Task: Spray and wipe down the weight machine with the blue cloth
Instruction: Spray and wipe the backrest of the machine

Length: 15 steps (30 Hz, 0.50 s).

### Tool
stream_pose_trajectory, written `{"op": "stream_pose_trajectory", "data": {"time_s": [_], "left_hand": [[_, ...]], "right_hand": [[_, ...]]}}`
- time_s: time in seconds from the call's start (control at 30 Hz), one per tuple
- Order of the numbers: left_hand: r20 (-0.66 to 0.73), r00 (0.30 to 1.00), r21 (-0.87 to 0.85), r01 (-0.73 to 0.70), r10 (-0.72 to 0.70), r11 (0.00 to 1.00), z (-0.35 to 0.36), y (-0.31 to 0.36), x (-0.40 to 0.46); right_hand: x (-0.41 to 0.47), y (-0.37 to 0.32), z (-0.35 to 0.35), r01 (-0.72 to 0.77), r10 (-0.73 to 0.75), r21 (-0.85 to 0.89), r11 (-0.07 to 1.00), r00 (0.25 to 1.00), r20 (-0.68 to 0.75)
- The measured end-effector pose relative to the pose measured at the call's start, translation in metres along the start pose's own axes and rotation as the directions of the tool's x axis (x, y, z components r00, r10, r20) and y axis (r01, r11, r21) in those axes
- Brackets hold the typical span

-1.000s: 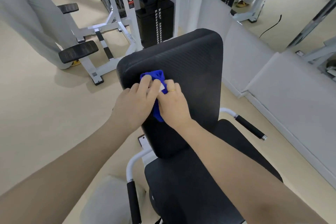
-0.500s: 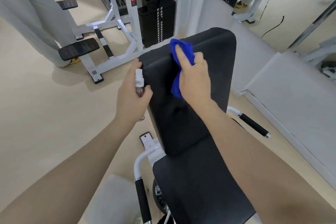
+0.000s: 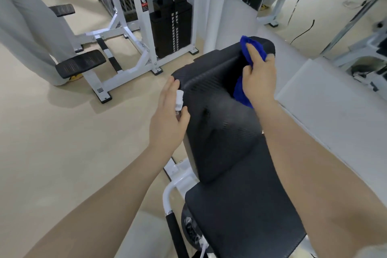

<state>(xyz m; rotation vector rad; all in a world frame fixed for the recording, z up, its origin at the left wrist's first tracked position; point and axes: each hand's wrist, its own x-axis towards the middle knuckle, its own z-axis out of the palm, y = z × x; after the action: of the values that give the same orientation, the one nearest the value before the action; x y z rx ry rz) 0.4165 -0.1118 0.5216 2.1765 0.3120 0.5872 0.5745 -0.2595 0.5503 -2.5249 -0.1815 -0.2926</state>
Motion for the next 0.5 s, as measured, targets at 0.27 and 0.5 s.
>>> {"op": "stream_pose_trajectory", "data": {"time_s": [0.27,0.5], "left_hand": [[-0.052,0.999,0.009,-0.016,0.016,1.000,0.010,-0.003,0.001],[-0.084,0.965,0.210,-0.228,0.250,0.951,0.016,0.029,-0.006]], "right_hand": [[-0.025,-0.016,0.005,0.517,-0.506,-0.074,0.853,0.853,0.125],[0.027,0.034,-0.001,-0.117,0.108,0.154,0.981,0.992,0.063]]}}
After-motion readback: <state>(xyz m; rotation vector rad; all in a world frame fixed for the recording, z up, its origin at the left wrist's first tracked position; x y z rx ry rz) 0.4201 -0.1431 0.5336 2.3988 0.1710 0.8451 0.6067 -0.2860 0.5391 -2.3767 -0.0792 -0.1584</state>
